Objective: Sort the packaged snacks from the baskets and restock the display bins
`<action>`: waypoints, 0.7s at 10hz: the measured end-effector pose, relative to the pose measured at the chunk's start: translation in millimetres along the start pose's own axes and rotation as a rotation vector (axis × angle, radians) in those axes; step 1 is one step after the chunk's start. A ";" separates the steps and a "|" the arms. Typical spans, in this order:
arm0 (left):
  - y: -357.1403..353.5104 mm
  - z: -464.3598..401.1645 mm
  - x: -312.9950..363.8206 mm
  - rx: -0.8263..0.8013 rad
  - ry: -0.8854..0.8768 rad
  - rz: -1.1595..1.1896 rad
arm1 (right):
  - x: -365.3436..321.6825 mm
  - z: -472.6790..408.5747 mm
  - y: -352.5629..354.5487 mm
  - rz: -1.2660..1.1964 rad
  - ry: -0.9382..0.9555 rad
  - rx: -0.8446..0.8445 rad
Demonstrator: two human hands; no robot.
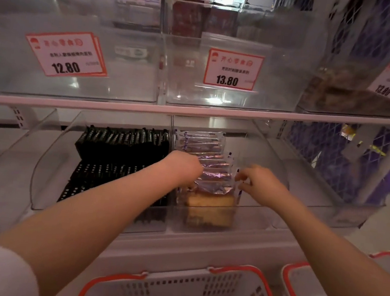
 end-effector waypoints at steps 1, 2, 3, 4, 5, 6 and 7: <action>-2.2 1.2 -1.7 -0.032 -0.011 0.037 | 1.8 -5.5 -2.5 0.016 0.033 -0.011; -8.1 5.2 -5.3 -0.029 -0.001 0.055 | 8.8 -8.8 -5.6 -0.043 0.032 0.013; -10.9 5.8 -8.0 0.009 0.027 0.065 | 19.5 -9.0 -10.2 -0.166 -0.044 0.014; -9.5 10.1 -9.7 0.076 0.032 0.073 | 24.5 -11.2 -12.9 -0.224 -0.100 0.034; -10.2 18.7 -9.6 0.163 0.062 0.115 | 27.0 -8.2 -14.7 -0.219 -0.155 0.064; -0.5 34.4 -0.6 0.309 0.072 0.031 | 29.1 7.6 -11.8 -0.172 -0.185 0.138; 8.5 63.2 3.8 0.491 0.117 0.072 | 23.8 36.5 -2.0 -0.088 -0.178 0.228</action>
Point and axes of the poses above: each hand's wrist, its own z-axis away from the middle knuckle, its own y-axis out of the back of the hand, x = y × z, the point moved 6 cm from there along -z, towards the middle knuckle, and after that the axes turned 15 degrees about -y, right-handed, at the moved point
